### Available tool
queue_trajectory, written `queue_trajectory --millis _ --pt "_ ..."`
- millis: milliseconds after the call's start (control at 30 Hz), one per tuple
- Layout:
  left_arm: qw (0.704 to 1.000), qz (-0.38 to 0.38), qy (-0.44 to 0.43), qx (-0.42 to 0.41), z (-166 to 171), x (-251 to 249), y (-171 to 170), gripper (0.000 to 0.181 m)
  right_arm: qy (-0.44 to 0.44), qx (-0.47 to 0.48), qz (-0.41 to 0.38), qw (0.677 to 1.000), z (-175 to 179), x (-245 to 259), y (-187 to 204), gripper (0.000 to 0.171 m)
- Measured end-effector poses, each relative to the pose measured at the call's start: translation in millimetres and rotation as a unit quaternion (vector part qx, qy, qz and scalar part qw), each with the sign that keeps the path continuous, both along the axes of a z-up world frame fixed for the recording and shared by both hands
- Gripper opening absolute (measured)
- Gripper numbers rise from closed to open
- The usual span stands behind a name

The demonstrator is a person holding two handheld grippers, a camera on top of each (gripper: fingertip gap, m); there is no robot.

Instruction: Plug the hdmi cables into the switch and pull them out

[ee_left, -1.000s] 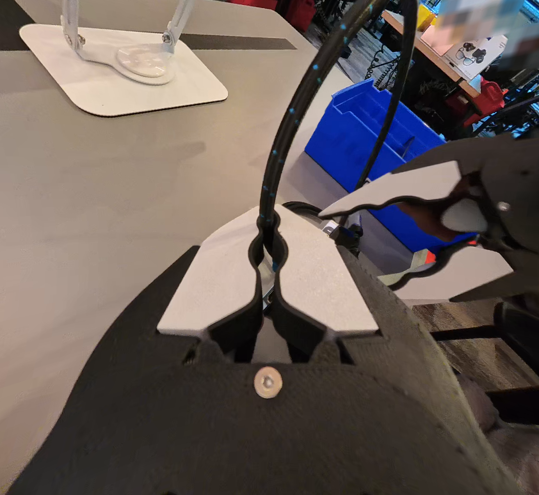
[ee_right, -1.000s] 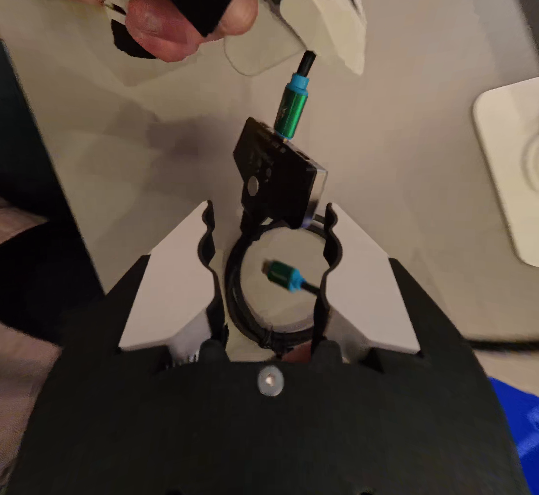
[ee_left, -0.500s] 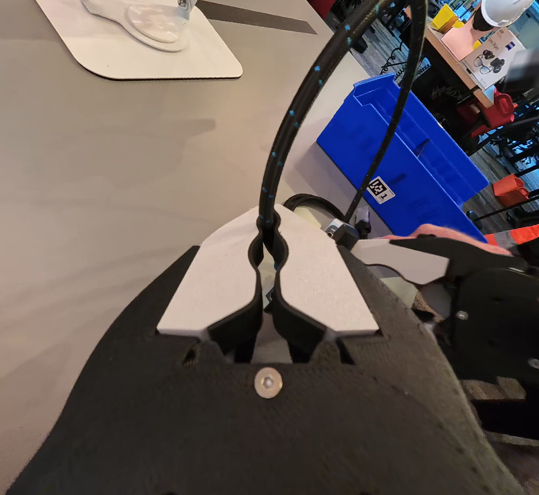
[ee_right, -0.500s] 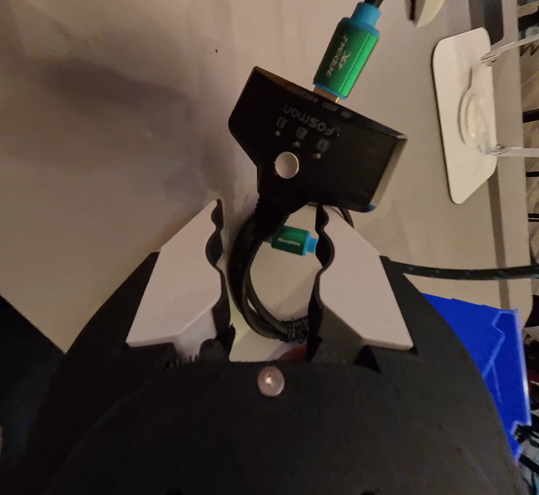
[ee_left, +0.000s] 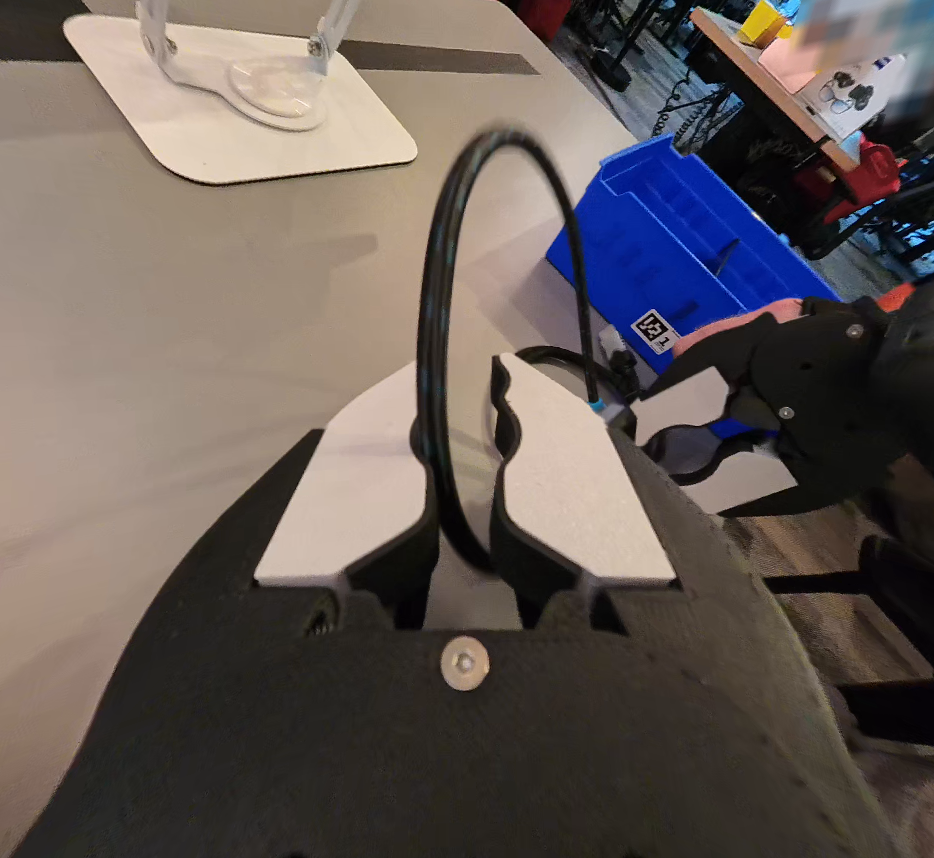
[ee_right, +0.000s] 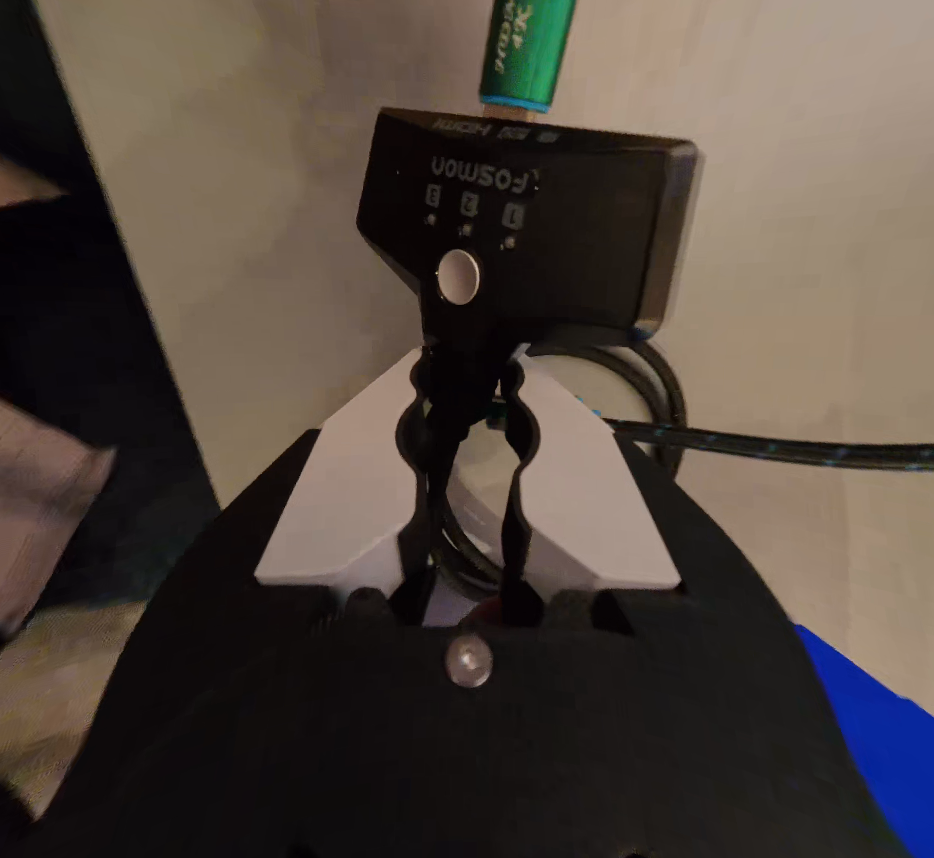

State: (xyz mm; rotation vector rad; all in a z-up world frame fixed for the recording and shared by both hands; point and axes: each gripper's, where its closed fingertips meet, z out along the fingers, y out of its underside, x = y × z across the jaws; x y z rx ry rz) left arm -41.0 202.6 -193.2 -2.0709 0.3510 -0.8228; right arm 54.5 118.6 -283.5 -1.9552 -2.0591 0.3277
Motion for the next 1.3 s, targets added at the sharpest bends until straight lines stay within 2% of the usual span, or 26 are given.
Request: queue_trajectory --millis 100,233,300,467,533,633,800,900,1067,1200,1300 --pt "1.000 0.008 0.023 0.010 3 -5 2 0.026 -0.034 -0.050 0.044 0.997 -9 12 -14 0.022" --pt "0.998 0.010 0.060 0.007 -4 -6 3 0.030 -0.053 -0.077 0.061 0.994 -17 17 -17 0.021" --pt "0.997 0.006 0.082 0.005 -10 -6 2 0.027 -0.064 -0.082 0.070 0.992 -18 19 -18 0.021" --pt "0.994 0.003 0.112 -0.001 -25 -10 3 0.003 -0.067 -0.076 0.072 0.992 -21 22 -18 0.021" --pt "0.993 0.004 0.115 -0.006 -28 -12 3 0.002 -0.062 -0.058 0.068 0.994 -21 20 -15 0.022" --pt "0.992 0.011 0.127 -0.007 -33 -15 5 0.002 -0.059 -0.011 0.062 0.996 -16 19 -8 0.035" --pt "0.988 0.008 0.153 -0.027 -49 -17 5 0.019 -0.050 0.040 0.053 0.997 -11 18 -4 0.041" --pt "0.988 0.010 0.154 -0.031 -52 -17 5 0.022 -0.045 0.039 0.049 0.997 -15 18 -8 0.035" --pt "0.984 0.010 0.172 -0.033 -55 -18 5 0.041 -0.048 0.056 0.044 0.996 -24 18 -8 0.030" --pt "0.985 0.019 0.173 -0.016 -45 -21 10 0.057 -0.040 0.054 0.040 0.997 -23 18 -9 0.030" --pt "0.983 0.025 0.180 0.005 -34 -25 13 0.062 -0.031 0.051 0.038 0.997 -22 17 -10 0.030"
